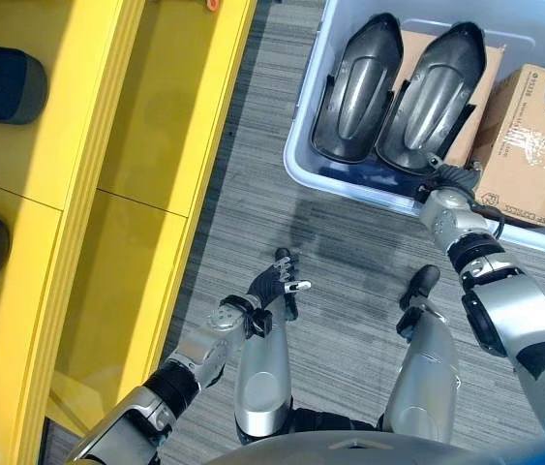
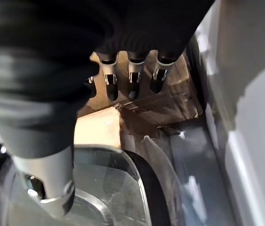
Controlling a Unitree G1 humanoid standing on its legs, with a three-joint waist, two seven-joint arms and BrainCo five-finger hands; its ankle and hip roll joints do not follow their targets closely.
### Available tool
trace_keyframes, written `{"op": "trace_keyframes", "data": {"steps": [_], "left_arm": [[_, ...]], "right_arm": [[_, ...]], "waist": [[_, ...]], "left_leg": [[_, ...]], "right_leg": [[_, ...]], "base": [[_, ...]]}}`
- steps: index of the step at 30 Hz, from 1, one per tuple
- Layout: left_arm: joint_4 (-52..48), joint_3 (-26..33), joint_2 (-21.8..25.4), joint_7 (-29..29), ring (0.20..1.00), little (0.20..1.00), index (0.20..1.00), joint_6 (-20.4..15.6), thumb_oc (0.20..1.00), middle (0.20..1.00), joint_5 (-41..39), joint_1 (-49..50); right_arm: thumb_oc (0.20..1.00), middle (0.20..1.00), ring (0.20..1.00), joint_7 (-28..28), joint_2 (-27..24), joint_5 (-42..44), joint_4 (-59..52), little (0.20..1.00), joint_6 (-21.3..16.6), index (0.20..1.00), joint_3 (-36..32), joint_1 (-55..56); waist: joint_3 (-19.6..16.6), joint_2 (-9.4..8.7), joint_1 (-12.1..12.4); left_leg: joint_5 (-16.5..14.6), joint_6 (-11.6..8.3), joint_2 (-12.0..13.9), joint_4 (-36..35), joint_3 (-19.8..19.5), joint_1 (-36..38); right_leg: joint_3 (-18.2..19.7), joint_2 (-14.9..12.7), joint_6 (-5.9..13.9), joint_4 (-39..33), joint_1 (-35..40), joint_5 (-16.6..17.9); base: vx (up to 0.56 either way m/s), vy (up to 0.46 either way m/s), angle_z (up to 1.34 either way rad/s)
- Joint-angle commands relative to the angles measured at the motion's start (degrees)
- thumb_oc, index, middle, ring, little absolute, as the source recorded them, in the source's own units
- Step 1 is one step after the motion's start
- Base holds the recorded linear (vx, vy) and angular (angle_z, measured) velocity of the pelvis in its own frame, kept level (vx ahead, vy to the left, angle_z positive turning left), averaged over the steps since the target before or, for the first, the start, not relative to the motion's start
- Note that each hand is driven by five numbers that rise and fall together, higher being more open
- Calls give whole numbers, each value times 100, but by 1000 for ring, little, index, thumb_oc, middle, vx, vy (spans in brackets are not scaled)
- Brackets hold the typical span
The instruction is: Move parts from the plastic box to the shelf.
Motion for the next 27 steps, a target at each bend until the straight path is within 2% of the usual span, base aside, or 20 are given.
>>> {"op": "trace_keyframes", "data": {"steps": [1, 5, 11, 15, 16, 17, 20, 27], "left_arm": [[-263, -319, 28, 47, 1000, 1000, 1000, -88, 1000, 1000, 39, 106], [-222, -321, 4, 13, 1000, 1000, 1000, -77, 1000, 1000, 41, 79], [-201, -378, -21, 74, 1000, 1000, 1000, -45, 1000, 1000, -36, 19], [-173, -412, 15, 74, 1000, 1000, 1000, -63, 1000, 1000, -145, -14], [-161, -413, 16, 66, 1000, 1000, 1000, -70, 1000, 1000, -143, -13], [-165, -422, 42, 52, 1000, 1000, 1000, -73, 1000, 1000, -152, -12], [-136, -439, 52, 11, 1000, 1000, 1000, -125, 1000, 1000, -148, -12], [-198, -466, 80, -18, 1000, 1000, 1000, -156, 1000, 1000, -150, 7]], "right_arm": [[1000, 1000, 1000, -226, 91, 54, -198, 1000, -148, 1000, -67, -45], [1000, 1000, 1000, -162, 53, -440, -194, 1000, 41, 1000, 48, -125], [1000, 1000, 1000, -370, -231, -1361, -169, 1000, 182, 1000, 318, -377], [1000, 1000, 1000, -547, -424, -1540, -70, 1000, 345, 1000, 444, -608], [1000, 1000, 1000, -595, -460, -1622, -55, 1000, 415, 1000, 469, -652], [1000, 1000, 1000, -675, -565, -1696, -2, 1000, 645, 1000, 531, -741], [1000, 1000, 1000, -733, -649, -1584, 89, 1000, 805, 1000, 603, -826], [1000, 1000, 1000, -952, -777, -1453, 236, 1000, 1007, 1000, 685, -945]], "waist": [[-103, 131, 101], [-103, 152, 120], [-103, 167, 158], [-103, 191, 219], [-103, 192, 232], [-103, 197, 265], [-103, 205, 301], [-103, 237, 389]], "left_leg": [[-145, -31, 196, 92, 260, -219], [-119, -33, 183, 96, 231, -301], [-96, -35, 179, 143, 170, -487], [-103, -29, 158, 198, 99, -639], [-106, -29, 156, 203, 91, -662], [-114, -25, 150, 222, 66, -720], [-113, -20, 144, 239, 43, -785], [-122, 0, 106, 274, -25, -944]], "right_leg": [[-249, -444, 463, 779, -159, -476], [-235, -459, 459, 794, -238, -452], [-236, -493, 467, 881, -386, -453], [-252, -526, 476, 983, -495, -481], [-263, -532, 476, 989, -503, -484], [-285, -549, 476, 1013, -529, -483], [-310, -558, 472, 1025, -555, -480], [-348, -579, 471, 1035, -614, -471]], "base": [[0, 0, 0], [0, 0, 0], [3, 19, 0], [7, 50, 4], [2, 34, 5], [1, 34, 5], [1, 22, 10], [7, 19, 5]]}}
